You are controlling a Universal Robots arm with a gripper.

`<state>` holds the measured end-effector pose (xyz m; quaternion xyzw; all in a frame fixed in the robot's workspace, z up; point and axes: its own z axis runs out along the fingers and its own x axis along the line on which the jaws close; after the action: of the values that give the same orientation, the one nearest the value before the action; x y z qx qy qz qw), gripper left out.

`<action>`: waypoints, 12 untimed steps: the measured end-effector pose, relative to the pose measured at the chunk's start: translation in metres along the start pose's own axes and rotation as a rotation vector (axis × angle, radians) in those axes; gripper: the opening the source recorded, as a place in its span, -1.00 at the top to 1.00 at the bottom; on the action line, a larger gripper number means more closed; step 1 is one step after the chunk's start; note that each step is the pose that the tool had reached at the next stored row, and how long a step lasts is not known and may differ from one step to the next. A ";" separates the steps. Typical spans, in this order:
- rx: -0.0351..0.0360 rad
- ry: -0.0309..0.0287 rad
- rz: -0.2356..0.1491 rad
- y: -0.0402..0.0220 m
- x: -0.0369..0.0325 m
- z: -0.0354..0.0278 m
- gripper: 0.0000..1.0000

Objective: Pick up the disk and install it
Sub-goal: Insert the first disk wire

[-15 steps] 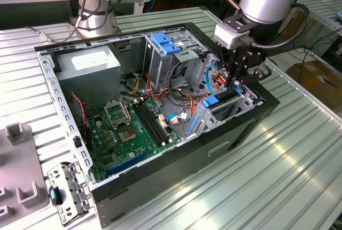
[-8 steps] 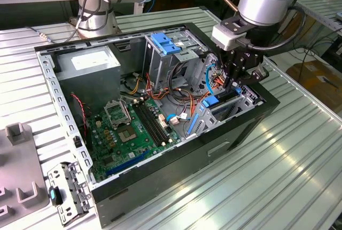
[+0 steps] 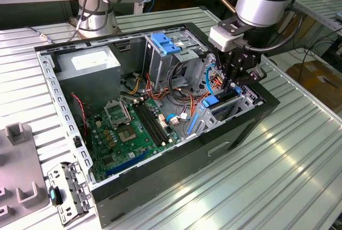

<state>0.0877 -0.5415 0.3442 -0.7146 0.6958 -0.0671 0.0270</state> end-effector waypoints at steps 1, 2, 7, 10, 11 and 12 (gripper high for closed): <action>-0.0002 0.0002 0.001 0.0001 0.0000 0.0004 0.67; -0.0003 0.0003 0.002 0.0001 0.0000 0.0008 0.67; -0.0004 0.0001 0.003 0.0000 -0.0001 0.0012 0.67; -0.0005 0.0003 0.003 -0.0004 0.0001 -0.0020 0.67; -0.0004 0.0000 0.003 -0.0005 0.0004 -0.0023 0.67; -0.0004 0.0001 0.003 -0.0004 0.0007 -0.0024 0.67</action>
<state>0.0878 -0.5420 0.3467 -0.7134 0.6970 -0.0669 0.0269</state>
